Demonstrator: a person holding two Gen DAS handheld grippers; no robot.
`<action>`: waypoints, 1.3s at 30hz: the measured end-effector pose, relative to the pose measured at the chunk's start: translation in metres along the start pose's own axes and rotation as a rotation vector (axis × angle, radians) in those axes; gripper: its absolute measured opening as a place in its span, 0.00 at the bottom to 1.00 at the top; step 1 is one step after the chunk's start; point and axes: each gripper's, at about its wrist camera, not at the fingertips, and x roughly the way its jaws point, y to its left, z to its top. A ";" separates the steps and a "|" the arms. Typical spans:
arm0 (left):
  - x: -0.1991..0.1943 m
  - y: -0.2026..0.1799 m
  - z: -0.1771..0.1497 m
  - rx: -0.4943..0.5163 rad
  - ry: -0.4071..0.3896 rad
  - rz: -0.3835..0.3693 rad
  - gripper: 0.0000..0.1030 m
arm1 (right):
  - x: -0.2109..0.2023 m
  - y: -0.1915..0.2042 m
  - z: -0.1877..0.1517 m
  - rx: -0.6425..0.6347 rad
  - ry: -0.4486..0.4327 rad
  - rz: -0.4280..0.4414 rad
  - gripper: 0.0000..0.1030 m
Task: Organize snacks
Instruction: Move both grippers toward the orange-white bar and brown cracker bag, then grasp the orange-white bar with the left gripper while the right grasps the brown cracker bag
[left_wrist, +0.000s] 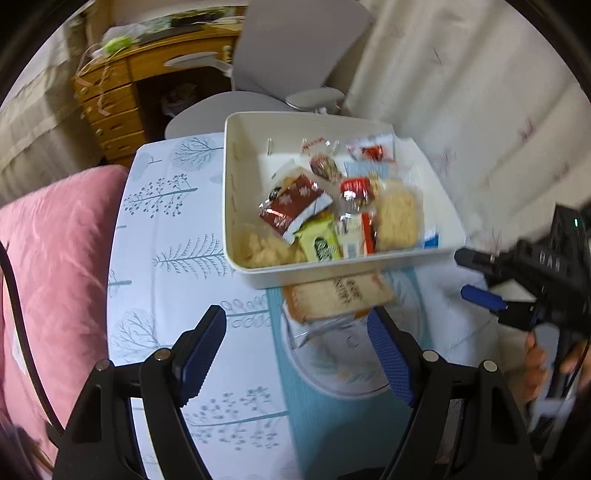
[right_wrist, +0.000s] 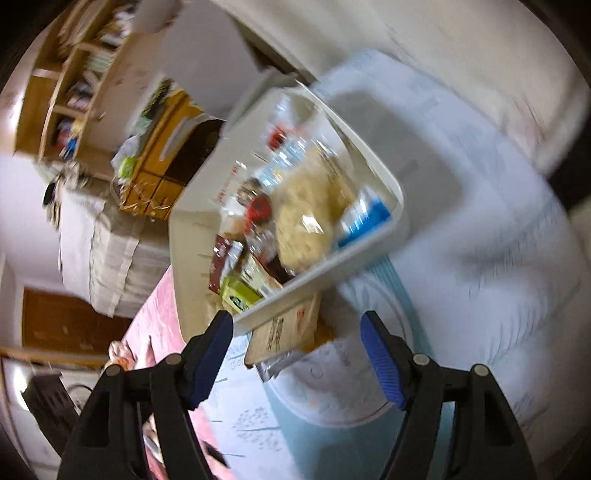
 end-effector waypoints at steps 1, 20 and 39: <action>0.002 0.002 -0.002 0.025 0.006 -0.004 0.75 | 0.003 -0.004 -0.005 0.044 0.006 0.004 0.70; 0.091 0.013 -0.031 0.441 0.038 -0.198 0.75 | 0.084 0.002 -0.060 0.393 0.014 0.091 0.35; 0.129 0.004 -0.039 0.497 -0.041 -0.273 0.75 | 0.101 -0.020 -0.061 0.455 -0.073 0.129 0.14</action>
